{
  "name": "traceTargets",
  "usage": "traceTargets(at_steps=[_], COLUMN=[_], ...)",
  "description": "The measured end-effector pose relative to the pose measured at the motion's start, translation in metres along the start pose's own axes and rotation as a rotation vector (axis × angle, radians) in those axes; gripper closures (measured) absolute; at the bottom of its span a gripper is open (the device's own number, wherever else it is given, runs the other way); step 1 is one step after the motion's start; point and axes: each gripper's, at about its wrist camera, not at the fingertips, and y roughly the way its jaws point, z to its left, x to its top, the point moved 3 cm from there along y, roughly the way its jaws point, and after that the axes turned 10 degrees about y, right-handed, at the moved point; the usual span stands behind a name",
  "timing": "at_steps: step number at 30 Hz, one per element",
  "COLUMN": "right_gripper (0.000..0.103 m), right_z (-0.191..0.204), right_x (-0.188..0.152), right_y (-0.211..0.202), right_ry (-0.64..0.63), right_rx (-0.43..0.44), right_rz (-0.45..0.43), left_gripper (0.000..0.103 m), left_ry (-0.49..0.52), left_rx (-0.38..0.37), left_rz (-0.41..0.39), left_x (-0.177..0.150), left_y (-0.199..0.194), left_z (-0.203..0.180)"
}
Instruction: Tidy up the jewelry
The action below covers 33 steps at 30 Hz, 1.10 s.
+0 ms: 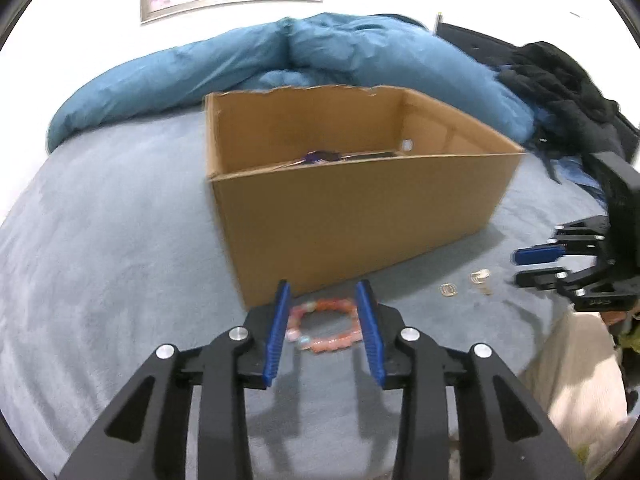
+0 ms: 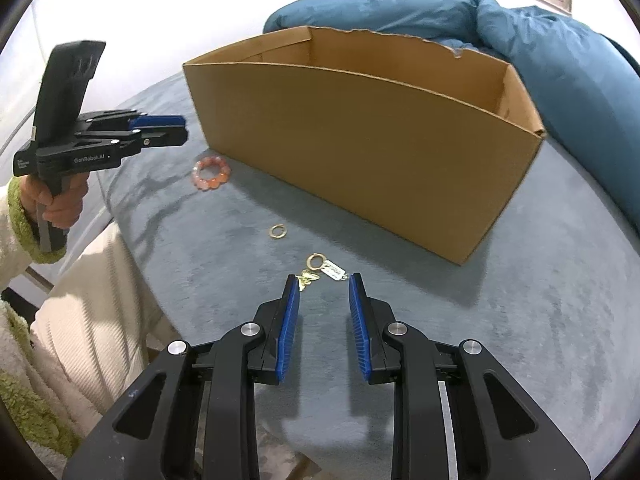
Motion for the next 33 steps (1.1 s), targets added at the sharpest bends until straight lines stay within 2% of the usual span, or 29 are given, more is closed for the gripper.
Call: traceTargets(at_steps=[7, 15, 22, 33], right_gripper=[0.079, 0.080, 0.085, 0.087], right_z=[0.014, 0.016, 0.019, 0.010], right_x=[-0.003, 0.000, 0.005, 0.009], right_y=[0.012, 0.023, 0.031, 0.041], right_ry=[-0.068, -0.119, -0.165, -0.162], right_rx=[0.029, 0.049, 0.073, 0.113], right_rz=[0.030, 0.053, 0.077, 0.106], left_gripper=[0.070, 0.070, 0.071, 0.084], left_ry=[0.242, 0.422, 0.488, 0.515], left_rx=[-0.125, -0.151, -0.180, -0.225], left_rz=[0.013, 0.056, 0.081, 0.110], left_x=[0.007, 0.007, 0.007, 0.008], left_y=[0.025, 0.058, 0.074, 0.090], left_z=[-0.069, -0.102, -0.109, -0.108])
